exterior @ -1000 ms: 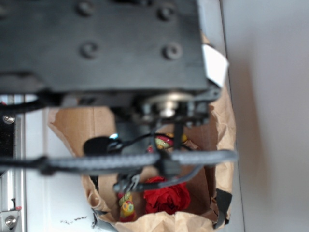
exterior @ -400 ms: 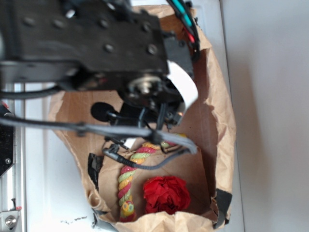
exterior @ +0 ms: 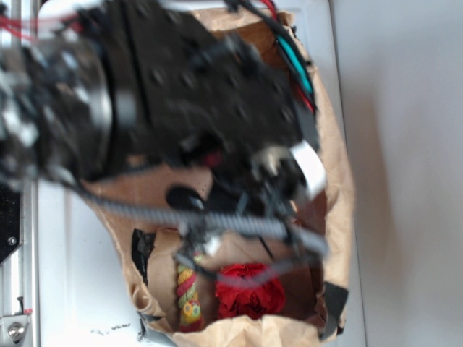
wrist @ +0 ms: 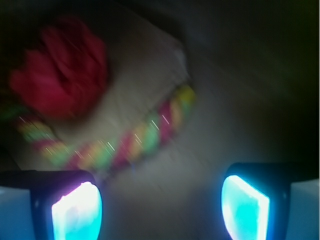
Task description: Grab the red paper.
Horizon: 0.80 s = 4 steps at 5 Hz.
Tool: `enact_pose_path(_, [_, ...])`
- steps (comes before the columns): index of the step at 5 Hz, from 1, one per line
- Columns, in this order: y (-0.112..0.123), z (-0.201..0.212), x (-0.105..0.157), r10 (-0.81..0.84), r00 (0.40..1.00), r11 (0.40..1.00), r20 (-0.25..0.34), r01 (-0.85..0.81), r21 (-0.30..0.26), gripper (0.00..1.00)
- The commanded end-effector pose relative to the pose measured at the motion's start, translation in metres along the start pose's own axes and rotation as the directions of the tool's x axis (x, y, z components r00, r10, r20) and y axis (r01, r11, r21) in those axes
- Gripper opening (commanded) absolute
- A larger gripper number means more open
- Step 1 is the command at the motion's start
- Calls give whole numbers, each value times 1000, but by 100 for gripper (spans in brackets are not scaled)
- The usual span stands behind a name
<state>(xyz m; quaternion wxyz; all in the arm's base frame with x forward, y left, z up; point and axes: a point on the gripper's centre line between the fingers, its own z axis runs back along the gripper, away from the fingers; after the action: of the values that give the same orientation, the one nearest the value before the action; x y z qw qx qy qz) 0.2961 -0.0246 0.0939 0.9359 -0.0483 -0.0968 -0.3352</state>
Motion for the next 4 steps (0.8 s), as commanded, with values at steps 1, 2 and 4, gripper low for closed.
enact_pose_path(1, [-34, 15, 33, -91, 989, 992, 113, 100, -75, 100])
enact_pose_path(2, [-36, 27, 33, -94, 991, 993, 97, 100, -57, 100])
enact_pose_path(4, [-36, 27, 33, -94, 991, 993, 97, 100, -57, 100])
